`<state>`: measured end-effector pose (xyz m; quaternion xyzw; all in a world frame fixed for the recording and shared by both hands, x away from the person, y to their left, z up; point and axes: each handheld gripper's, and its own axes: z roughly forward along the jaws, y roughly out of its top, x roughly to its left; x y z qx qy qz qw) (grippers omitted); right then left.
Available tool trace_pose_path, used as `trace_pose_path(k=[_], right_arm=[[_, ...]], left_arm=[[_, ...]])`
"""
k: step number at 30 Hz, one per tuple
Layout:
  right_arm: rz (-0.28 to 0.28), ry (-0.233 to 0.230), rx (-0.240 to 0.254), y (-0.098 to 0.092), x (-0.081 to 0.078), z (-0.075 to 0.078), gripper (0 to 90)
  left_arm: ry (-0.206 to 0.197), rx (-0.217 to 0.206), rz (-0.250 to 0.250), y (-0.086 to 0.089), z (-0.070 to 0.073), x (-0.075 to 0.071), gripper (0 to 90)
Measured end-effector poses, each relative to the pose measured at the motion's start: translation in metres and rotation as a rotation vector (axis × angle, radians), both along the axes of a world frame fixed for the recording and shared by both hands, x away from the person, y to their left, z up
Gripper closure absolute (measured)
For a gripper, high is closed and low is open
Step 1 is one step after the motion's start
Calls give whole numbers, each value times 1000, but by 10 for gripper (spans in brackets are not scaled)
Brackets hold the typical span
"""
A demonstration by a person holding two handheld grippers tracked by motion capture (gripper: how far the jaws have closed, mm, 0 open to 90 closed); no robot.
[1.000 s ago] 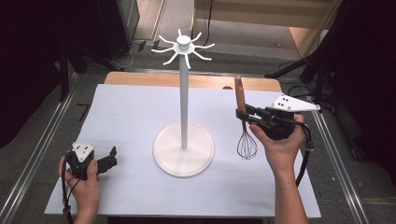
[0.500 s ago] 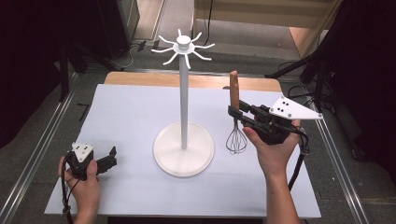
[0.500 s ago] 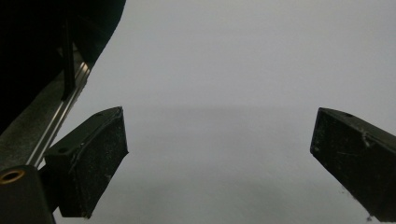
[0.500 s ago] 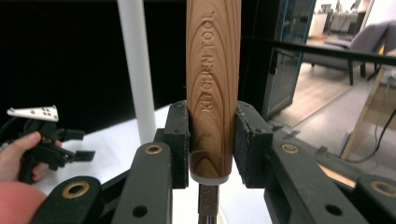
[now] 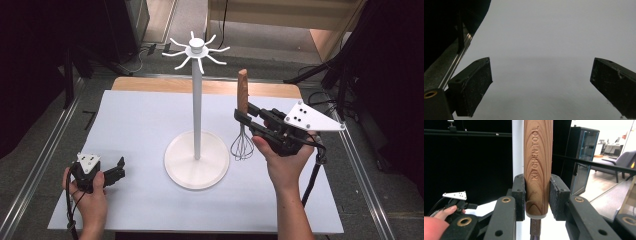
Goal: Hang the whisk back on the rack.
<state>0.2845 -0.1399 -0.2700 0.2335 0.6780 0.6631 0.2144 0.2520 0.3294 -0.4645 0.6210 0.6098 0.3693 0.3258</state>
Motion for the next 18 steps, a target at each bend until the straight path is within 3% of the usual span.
trace_pose_path(k=[9,18], right_arm=[[22,-41,29,11,-6,12,708],[4,-77,38,21,-7,18,708]], left_arm=[[1,0,0,0,0,0,44],[0,-2,-2,0,0,0,44]])
